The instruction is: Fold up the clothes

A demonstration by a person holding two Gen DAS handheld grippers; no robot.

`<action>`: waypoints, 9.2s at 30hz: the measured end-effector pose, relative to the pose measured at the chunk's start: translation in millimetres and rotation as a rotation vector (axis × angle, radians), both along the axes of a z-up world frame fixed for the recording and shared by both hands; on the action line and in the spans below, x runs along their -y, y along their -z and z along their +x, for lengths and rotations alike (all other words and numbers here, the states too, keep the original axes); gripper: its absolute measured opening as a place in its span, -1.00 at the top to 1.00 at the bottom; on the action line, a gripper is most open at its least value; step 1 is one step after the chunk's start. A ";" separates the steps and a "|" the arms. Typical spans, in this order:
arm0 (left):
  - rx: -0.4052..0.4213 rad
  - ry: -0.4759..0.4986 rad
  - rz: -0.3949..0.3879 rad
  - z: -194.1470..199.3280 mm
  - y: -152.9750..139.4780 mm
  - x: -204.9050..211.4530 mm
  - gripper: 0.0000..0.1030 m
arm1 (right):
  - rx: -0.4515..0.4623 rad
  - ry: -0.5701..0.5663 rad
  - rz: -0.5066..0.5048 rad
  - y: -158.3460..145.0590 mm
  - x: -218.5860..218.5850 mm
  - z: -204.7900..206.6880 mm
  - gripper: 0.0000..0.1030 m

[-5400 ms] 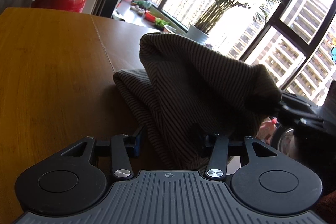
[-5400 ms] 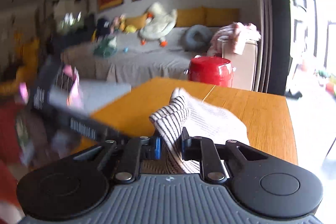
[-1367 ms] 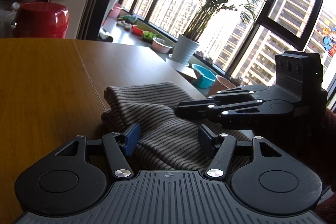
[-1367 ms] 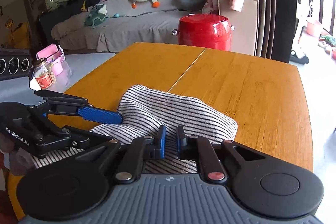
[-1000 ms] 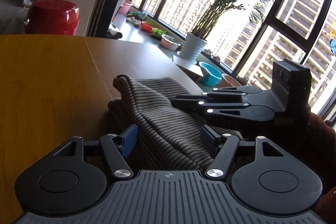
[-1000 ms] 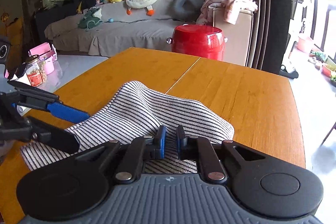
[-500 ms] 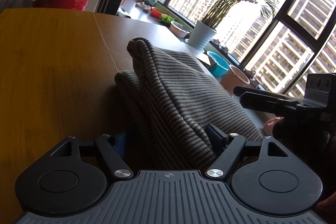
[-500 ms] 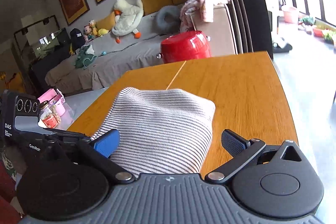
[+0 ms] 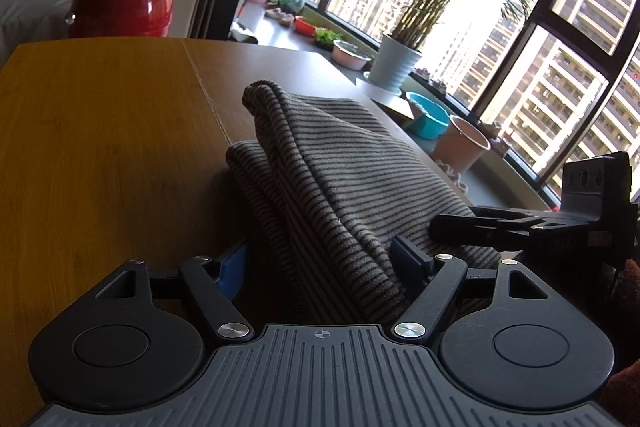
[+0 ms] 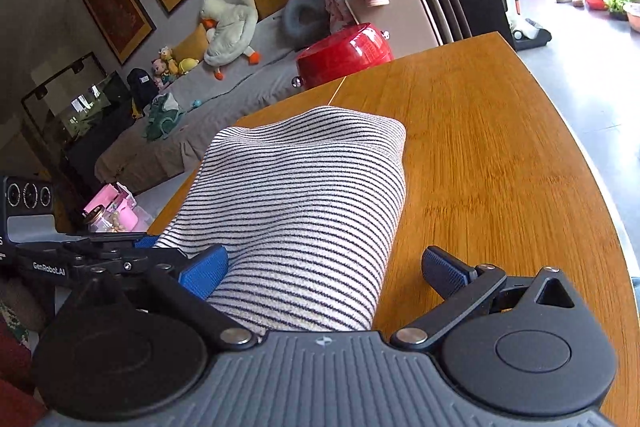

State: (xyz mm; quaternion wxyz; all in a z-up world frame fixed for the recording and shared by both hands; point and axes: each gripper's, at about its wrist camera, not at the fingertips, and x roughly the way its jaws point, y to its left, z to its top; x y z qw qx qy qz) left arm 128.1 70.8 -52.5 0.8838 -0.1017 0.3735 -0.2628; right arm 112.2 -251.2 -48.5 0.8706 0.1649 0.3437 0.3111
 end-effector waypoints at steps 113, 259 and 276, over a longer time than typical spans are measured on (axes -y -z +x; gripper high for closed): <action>0.157 -0.543 -0.076 94.1 -5.1 -126.5 -0.19 | 0.124 -0.247 -0.156 -19.7 -188.7 179.3 -0.57; 0.011 -0.757 0.404 10.8 8.9 25.8 -1.00 | 0.139 -0.020 -0.500 -5.6 -102.2 83.8 -1.00; 0.014 -0.756 0.404 11.1 9.7 25.5 -1.00 | 0.139 -0.020 -0.500 -5.7 -102.2 83.3 -1.00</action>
